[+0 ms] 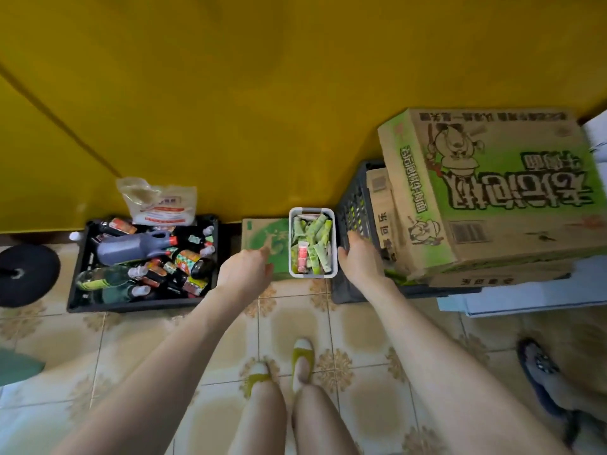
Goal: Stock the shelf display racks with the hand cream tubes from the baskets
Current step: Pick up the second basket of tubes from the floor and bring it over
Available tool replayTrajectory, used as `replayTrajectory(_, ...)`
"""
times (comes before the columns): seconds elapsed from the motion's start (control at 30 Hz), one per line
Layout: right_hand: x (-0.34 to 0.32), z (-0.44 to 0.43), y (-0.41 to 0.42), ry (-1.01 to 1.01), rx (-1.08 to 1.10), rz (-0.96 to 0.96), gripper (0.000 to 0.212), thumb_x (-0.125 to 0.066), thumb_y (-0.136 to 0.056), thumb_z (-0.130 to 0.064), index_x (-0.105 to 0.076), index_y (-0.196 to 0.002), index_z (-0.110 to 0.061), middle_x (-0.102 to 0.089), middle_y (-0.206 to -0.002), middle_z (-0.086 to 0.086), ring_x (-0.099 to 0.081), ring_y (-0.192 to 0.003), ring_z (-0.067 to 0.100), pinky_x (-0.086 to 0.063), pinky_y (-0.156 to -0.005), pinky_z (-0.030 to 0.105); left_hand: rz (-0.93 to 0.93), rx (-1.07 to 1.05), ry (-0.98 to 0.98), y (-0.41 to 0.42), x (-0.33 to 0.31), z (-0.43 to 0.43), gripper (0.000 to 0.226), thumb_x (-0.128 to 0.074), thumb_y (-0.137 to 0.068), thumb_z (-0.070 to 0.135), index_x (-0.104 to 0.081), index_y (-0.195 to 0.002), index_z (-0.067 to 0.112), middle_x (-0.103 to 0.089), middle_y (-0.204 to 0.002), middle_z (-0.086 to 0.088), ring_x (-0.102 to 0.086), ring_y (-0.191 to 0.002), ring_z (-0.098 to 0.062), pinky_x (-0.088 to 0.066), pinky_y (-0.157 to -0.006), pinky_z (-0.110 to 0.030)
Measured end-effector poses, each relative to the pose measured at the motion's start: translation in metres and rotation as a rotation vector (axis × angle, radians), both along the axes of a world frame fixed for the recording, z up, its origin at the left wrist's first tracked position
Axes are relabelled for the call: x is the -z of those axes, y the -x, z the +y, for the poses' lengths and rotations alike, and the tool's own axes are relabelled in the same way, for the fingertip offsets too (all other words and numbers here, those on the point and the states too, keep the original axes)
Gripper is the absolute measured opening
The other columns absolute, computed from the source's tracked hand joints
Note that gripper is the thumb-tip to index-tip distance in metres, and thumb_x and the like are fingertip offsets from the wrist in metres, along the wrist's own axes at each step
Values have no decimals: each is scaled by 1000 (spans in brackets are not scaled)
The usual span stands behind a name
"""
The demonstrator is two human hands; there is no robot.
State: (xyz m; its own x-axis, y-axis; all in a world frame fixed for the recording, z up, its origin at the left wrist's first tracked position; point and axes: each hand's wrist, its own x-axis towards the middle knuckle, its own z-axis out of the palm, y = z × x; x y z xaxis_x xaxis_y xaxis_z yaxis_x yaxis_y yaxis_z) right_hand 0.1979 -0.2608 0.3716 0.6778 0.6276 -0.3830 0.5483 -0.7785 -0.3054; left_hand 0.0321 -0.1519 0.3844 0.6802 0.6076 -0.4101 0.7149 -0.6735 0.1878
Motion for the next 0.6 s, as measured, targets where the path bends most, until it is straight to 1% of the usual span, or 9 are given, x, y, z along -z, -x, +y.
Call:
replayTrajectory(0.1, 31, 14, -17, 9, 40, 68, 38, -45, -97, -20, -45, -129, -1, -53, -128, 19, -49, -118, 34, -43, -91, 40, -9, -85, 81, -13, 44, 8, 39, -43, -97, 26, -46, -130, 7, -64, -104, -16, -60, -97, -35, -46, -69, -37)
replayTrajectory(0.17, 57, 22, -26, 11, 81, 102, 39, -45, -97, -21, -44, -130, -1, -52, -129, 20, -49, -119, 35, -42, -92, 41, -17, -122, 112, -20, 78, 13, 42, -44, -96, 27, -44, -134, 9, -64, -105, -17, -60, -98, -36, -49, -73, -38)
replayTrajectory(0.23, 86, 29, -35, 8, 125, 122, 39, -46, -96, -21, -43, -131, -2, -51, -131, 20, -49, -119, 36, -42, -92, 41, -14, -135, 125, -26, 114, 17, 42, -44, -96, 28, -46, -133, 9, -64, -106, -19, -59, -99, -37, -48, -75, -39)
replayTrajectory(0.3, 119, 35, -43, -9, 161, 127, 39, -46, -97, -21, -42, -132, -3, -51, -131, 19, -49, -119, 36, -42, -91, 40, -32, -146, 134, -33, 152, 21, 39, -45, -95, 26, -48, -131, 9, -65, -104, -20, -60, -98, -38, -48, -74, -39)
replayTrajectory(0.4, 175, 42, -55, -28, 198, 134, 44, -45, -98, -21, -37, -138, -6, -47, -136, 17, -47, -122, 35, -42, -93, 40, -56, -156, 145, -47, 207, 27, 43, -45, -95, 25, -42, -135, 9, -65, -104, -20, -60, -97, -38, -47, -72, -38)
replayTrajectory(0.47, 212, 45, -62, -22, 215, 115, 45, -44, -98, -21, -35, -139, -7, -47, -136, 18, -48, -122, 35, -43, -92, 41, -62, -172, 166, -57, 243, 30, 40, -45, -95, 25, -44, -130, 7, -64, -105, -21, -60, -96, -39, -46, -71, -38)
replayTrajectory(0.6, 281, 54, -74, -29, 230, 86, 42, -44, -98, -20, -37, -136, -4, -49, -133, 19, -48, -121, 36, -43, -91, 41, -85, -156, 187, -78, 310, 33, 34, -45, -96, 26, -46, -122, 3, -63, -102, -21, -61, -91, -37, -45, -65, -37)
